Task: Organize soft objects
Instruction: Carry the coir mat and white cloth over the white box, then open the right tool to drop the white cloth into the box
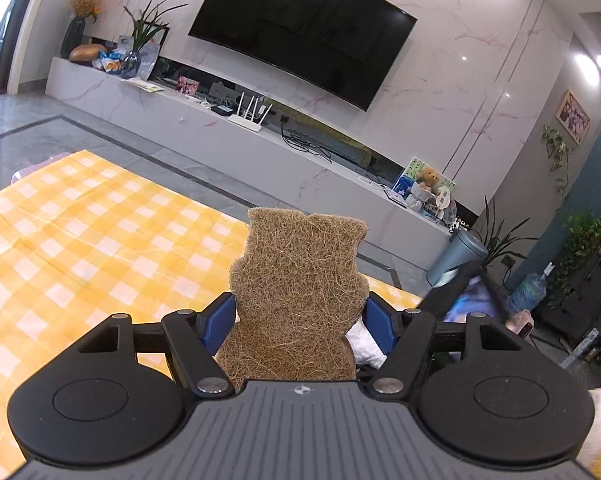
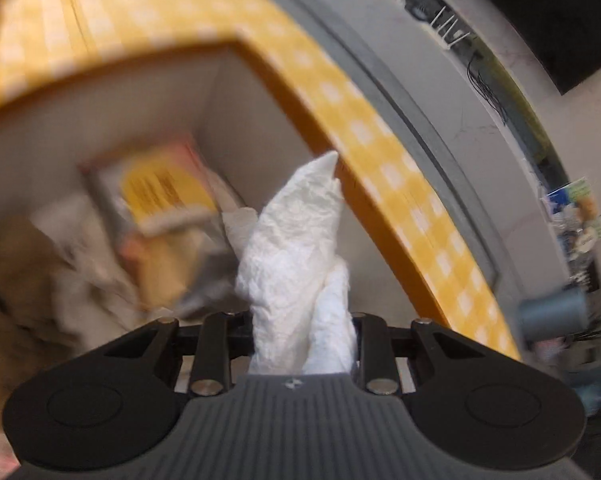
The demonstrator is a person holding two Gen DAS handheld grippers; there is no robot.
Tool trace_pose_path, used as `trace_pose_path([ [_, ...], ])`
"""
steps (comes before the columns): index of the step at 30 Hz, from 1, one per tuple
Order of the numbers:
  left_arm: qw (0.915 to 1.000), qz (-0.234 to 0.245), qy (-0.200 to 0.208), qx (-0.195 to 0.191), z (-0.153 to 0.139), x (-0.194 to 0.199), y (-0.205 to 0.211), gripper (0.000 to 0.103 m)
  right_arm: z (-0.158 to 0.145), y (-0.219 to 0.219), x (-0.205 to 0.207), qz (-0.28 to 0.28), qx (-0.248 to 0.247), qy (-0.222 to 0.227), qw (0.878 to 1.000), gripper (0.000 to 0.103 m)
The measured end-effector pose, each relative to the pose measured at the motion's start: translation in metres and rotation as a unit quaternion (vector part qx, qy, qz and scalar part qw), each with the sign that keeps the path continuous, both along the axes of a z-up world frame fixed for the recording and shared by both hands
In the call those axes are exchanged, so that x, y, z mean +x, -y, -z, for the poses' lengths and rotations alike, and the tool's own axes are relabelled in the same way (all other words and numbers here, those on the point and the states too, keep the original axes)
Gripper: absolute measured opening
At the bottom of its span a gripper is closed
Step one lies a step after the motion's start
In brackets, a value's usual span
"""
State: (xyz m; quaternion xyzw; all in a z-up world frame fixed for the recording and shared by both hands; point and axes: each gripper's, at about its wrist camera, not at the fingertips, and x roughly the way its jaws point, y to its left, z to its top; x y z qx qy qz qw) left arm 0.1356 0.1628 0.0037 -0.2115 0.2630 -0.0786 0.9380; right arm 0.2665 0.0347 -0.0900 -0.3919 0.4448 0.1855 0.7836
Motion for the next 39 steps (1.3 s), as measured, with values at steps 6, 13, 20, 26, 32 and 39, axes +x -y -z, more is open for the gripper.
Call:
trace_pose_path([
  [6,0.9999,-0.003,-0.01,-0.012,0.003,0.003,-0.004,0.08,0.02,-0.003,0.006,-0.019,-0.04,-0.027,0.999,0.066],
  [13,1.0,0.005,-0.005,0.001,-0.002,-0.004,0.0,0.08,-0.03,0.006,-0.024,-0.049,-0.017,0.007,0.999,0.091],
  [20,0.9999,0.011,0.001,0.007,-0.004,-0.005,0.002,0.08,-0.058,0.017,-0.019,-0.004,0.052,-0.003,0.999,0.011],
  [26,0.9994,0.005,-0.004,0.033,0.001,-0.002,0.006,0.08,0.006,-0.009,0.018,0.02,-0.004,-0.084,0.996,0.011],
  [32,0.9997,0.012,-0.013,0.019,0.004,0.004,0.005,0.08,0.021,-0.017,0.04,0.06,-0.019,-0.115,0.991,0.012],
  [39,0.9964,0.065,-0.052,0.012,0.01,0.011,0.012,0.08,0.0,0.001,0.037,0.064,0.047,-0.104,0.991,0.022],
])
